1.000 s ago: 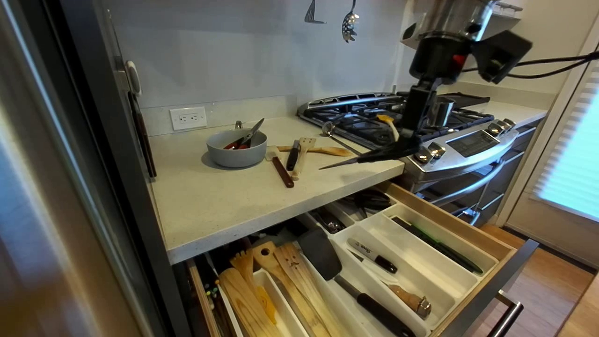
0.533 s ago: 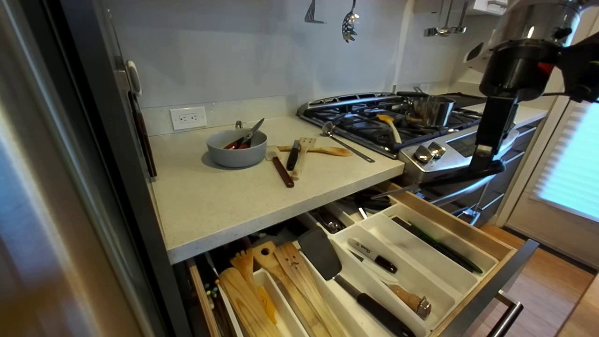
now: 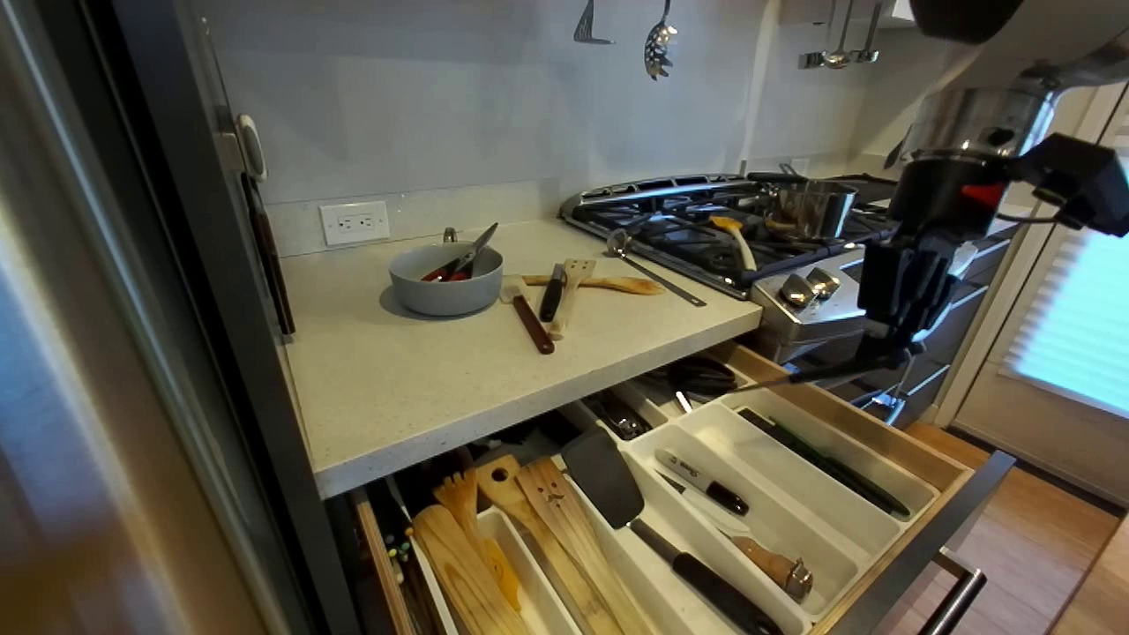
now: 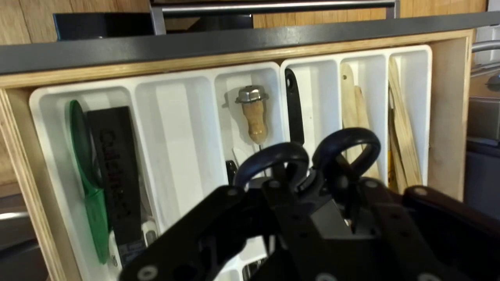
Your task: Remove the scissors from the countertop and put it in the second last right compartment of the opened drawer
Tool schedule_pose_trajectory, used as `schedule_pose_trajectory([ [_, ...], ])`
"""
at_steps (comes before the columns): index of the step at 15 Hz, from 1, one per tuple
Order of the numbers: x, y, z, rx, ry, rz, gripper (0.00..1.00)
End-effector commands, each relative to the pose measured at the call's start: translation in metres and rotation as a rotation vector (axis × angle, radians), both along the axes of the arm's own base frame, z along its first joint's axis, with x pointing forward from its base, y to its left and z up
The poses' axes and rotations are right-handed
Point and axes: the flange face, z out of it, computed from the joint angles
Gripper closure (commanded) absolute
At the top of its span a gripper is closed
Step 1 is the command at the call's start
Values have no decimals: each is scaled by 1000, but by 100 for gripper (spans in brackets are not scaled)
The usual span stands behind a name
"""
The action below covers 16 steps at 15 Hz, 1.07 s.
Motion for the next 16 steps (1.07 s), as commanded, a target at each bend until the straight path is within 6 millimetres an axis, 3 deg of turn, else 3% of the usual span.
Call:
schedule_pose_trajectory([
  [1, 5, -2, -48, -112, 47, -63, 92],
  [11, 40, -15, -116, -487, -141, -18, 92],
  [13, 52, -17, -118, -559, -181, 30, 92],
  [15, 60, -5, -117, -578, -197, 58, 92],
  [16, 49, -14, -114, -544, -177, 32, 67],
])
